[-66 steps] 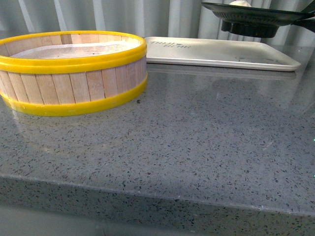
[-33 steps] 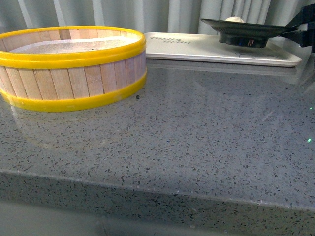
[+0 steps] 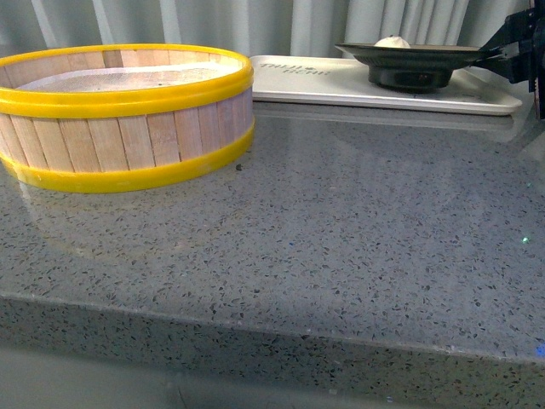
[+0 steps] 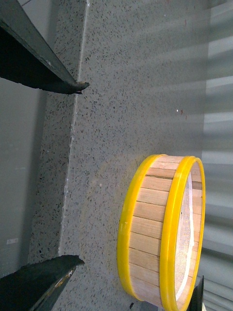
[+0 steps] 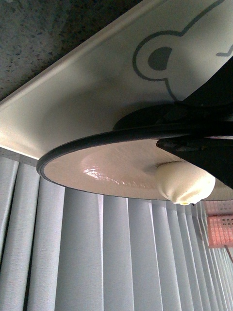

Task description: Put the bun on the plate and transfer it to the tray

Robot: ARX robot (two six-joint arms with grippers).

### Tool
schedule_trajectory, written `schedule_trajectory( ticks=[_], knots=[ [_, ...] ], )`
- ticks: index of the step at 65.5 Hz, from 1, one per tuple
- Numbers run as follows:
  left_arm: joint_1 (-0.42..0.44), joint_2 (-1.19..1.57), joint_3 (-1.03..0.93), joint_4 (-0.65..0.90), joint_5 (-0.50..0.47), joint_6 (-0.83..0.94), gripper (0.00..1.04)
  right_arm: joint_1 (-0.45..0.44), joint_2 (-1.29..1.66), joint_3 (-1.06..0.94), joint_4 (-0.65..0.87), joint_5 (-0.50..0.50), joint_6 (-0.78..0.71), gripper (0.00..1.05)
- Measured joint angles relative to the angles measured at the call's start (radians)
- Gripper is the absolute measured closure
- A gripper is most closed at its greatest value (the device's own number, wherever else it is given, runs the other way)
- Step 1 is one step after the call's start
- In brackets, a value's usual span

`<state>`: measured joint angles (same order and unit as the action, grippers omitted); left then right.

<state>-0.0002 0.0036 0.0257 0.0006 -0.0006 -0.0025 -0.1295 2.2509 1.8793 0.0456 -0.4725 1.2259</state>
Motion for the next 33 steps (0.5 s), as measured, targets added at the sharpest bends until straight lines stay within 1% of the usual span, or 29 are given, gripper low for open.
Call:
schedule_trajectory(
  ticks=[6, 13, 18, 24, 28, 31, 33],
  knots=[
    [0.000, 0.000, 0.000, 0.000, 0.000, 0.000, 0.07, 0.000, -0.028, -0.041, 0.000, -0.002, -0.009, 1.00],
    [0.000, 0.000, 0.000, 0.000, 0.000, 0.000, 0.07, -0.006, -0.055, -0.081, -0.002, -0.018, -0.008, 0.75],
    [0.000, 0.000, 0.000, 0.000, 0.000, 0.000, 0.07, -0.010, -0.063, -0.090, -0.002, -0.018, -0.008, 0.61],
    [0.000, 0.000, 0.000, 0.000, 0.000, 0.000, 0.07, -0.020, -0.087, -0.103, 0.000, -0.002, -0.008, 0.40],
    [0.000, 0.000, 0.000, 0.000, 0.000, 0.000, 0.07, -0.025, -0.100, -0.109, 0.008, 0.005, -0.008, 0.31],
    [0.000, 0.000, 0.000, 0.000, 0.000, 0.000, 0.07, -0.032, -0.115, -0.113, 0.009, 0.010, -0.009, 0.22],
    [0.000, 0.000, 0.000, 0.000, 0.000, 0.000, 0.07, -0.035, -0.123, -0.118, 0.012, 0.011, -0.008, 0.19]
  ],
)
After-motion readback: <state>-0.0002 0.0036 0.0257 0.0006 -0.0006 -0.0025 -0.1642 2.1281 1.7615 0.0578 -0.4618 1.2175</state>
